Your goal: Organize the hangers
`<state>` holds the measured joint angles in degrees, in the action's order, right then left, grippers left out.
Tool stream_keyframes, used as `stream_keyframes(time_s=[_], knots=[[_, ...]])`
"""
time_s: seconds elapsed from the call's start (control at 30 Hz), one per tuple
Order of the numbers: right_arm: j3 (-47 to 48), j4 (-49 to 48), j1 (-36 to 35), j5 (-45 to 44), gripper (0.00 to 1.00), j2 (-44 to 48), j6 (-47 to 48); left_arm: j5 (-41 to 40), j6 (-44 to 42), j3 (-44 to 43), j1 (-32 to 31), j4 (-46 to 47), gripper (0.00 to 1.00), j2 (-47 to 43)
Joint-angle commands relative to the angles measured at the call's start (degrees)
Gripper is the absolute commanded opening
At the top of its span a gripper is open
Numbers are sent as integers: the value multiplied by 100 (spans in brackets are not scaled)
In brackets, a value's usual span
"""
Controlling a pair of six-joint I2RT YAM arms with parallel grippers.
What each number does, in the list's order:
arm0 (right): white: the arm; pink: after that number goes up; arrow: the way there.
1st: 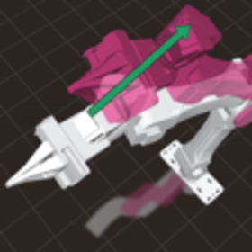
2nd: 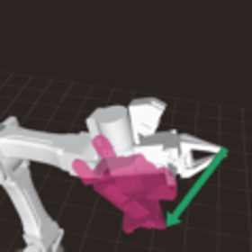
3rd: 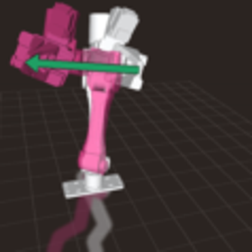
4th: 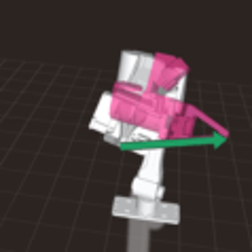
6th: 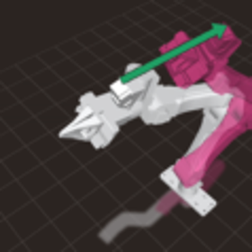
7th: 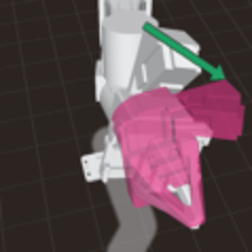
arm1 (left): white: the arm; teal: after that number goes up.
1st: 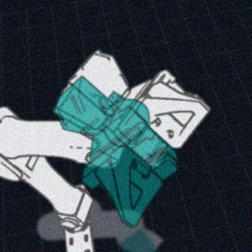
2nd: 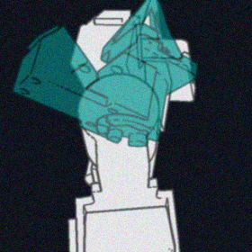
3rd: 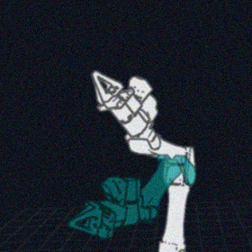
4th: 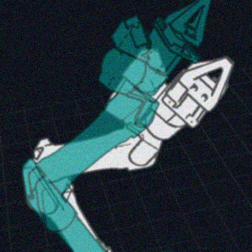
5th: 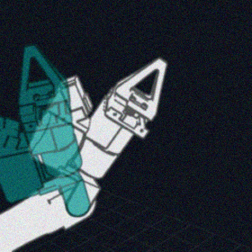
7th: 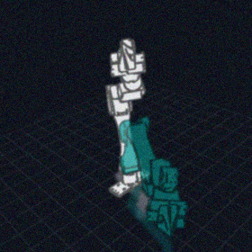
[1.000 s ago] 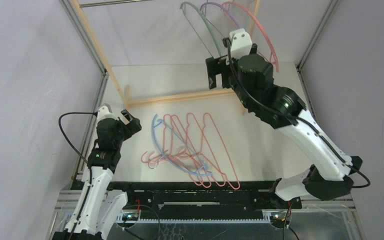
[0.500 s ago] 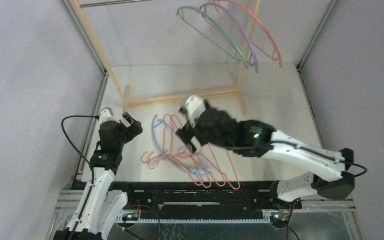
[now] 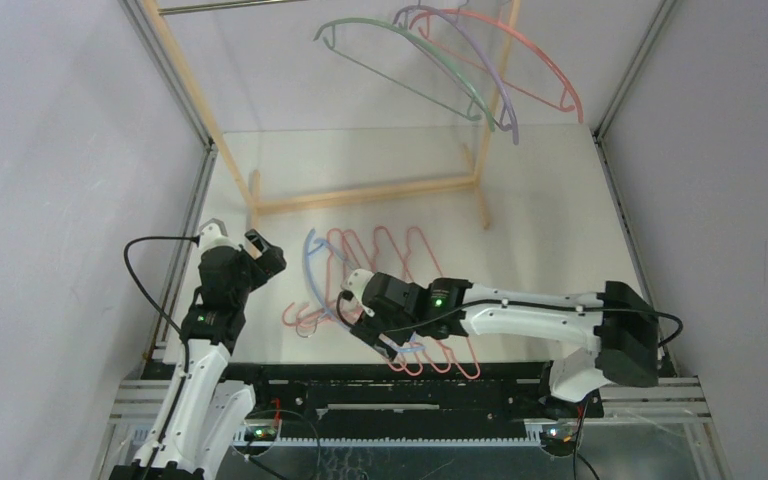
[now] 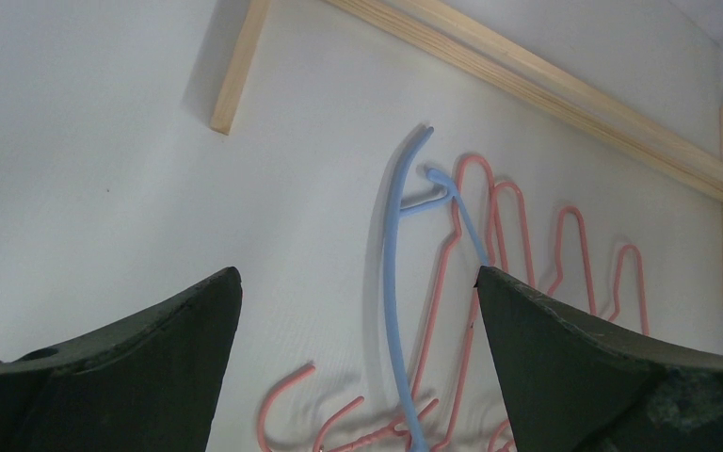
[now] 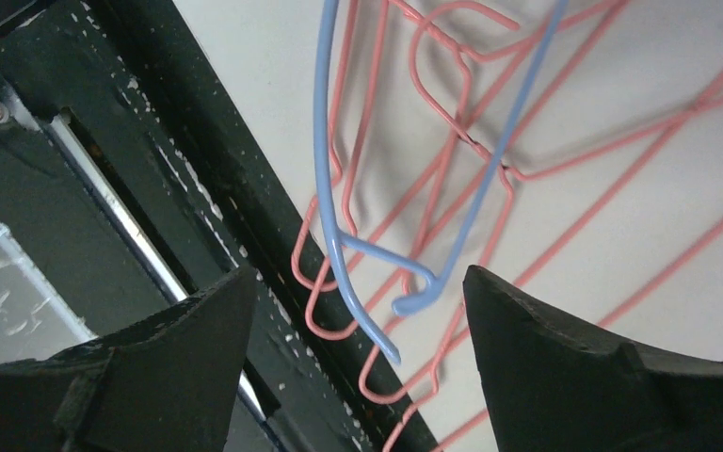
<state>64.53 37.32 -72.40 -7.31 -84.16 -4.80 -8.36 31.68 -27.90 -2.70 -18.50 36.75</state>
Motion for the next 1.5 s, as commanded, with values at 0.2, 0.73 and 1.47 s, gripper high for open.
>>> stream_keyframes(time_s=[0.2, 0.73, 1.47], knots=[[86, -809, -31, 541, 71, -999, 150, 64, 131, 84, 42, 102, 99, -96], [86, -1232, 700, 1144, 38, -1647, 130, -13, 39, 105, 42, 59, 99, -2], [565, -681, 1201, 2134, 0, -1299, 37, -6, -83, -44, 46, 93, 99, 104]])
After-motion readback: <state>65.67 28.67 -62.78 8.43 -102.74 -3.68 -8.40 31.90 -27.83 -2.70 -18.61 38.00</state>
